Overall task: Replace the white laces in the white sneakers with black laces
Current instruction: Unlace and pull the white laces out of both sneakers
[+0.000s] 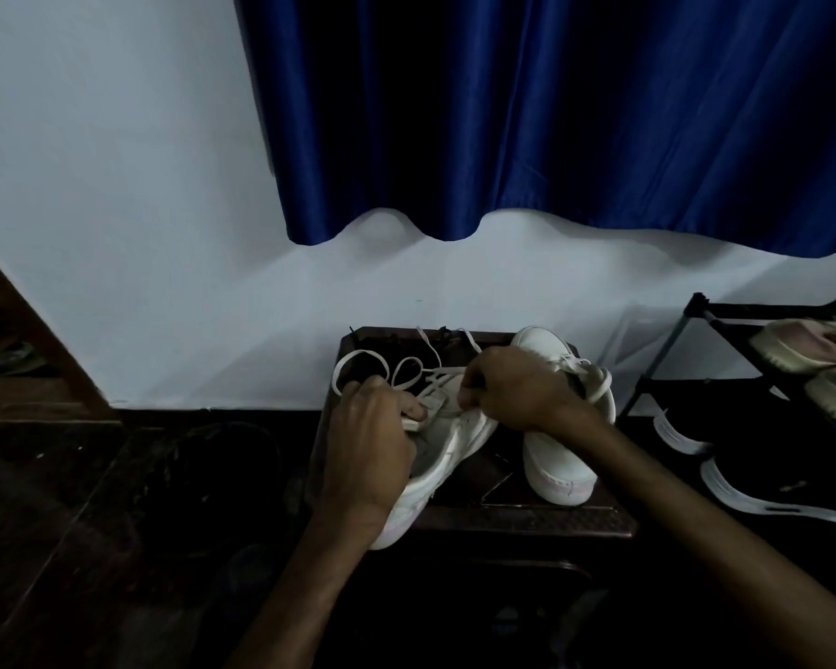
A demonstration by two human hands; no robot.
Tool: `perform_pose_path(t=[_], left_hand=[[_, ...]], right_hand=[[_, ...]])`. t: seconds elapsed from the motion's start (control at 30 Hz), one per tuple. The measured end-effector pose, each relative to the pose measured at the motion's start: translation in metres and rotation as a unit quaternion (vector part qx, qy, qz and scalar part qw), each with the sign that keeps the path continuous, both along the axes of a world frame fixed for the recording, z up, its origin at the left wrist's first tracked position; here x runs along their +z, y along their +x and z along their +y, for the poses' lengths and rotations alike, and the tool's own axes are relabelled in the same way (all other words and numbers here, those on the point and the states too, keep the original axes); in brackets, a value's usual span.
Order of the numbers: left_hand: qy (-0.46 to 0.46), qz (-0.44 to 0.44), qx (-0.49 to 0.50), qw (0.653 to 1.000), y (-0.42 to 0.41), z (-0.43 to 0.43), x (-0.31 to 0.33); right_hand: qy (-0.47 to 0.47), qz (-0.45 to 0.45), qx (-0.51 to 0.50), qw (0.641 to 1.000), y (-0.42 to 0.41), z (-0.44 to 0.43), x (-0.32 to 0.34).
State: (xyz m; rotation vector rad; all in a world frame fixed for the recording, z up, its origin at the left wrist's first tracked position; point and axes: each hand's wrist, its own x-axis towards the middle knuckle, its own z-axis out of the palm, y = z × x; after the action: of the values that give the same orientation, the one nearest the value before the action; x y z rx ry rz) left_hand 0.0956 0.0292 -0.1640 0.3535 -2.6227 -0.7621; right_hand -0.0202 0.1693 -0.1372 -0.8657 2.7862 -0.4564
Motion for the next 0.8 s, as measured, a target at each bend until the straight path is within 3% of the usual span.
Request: perform_pose_path(t=[0.13, 0.3, 0.4, 0.57, 0.67, 0.8], left_hand=[[0.007, 0.009, 0.016, 1.000, 0.002, 0.002, -0.003], [0.063, 0.052, 0.040, 0.996, 0.004, -0.001, -0.006], [0.090, 0.067, 0.050, 0.992, 0.006, 0.000, -0.006], [0.102, 0.086, 0.072, 0.988, 0.011, 0.002, -0.006], [0.084, 0.087, 0.087, 0.989, 0.010, 0.004, -0.007], [0.085, 0.094, 0.082, 0.989, 0.012, 0.007, -0.008]], right_hand=[[-0.018, -0.003, -0.002, 1.000, -0.001, 0.003, 0.022], [0.070, 0.000, 0.037, 0.997, 0.006, -0.021, 0.015], [0.062, 0.027, 0.023, 0.997, 0.005, -0.022, 0.009], [0.087, -0.060, 0.096, 0.990, 0.000, 0.020, 0.041], [0.086, -0.109, 0.083, 0.987, -0.003, 0.042, 0.062], [0.063, -0.031, 0.069, 0.995, 0.005, 0.018, 0.052]])
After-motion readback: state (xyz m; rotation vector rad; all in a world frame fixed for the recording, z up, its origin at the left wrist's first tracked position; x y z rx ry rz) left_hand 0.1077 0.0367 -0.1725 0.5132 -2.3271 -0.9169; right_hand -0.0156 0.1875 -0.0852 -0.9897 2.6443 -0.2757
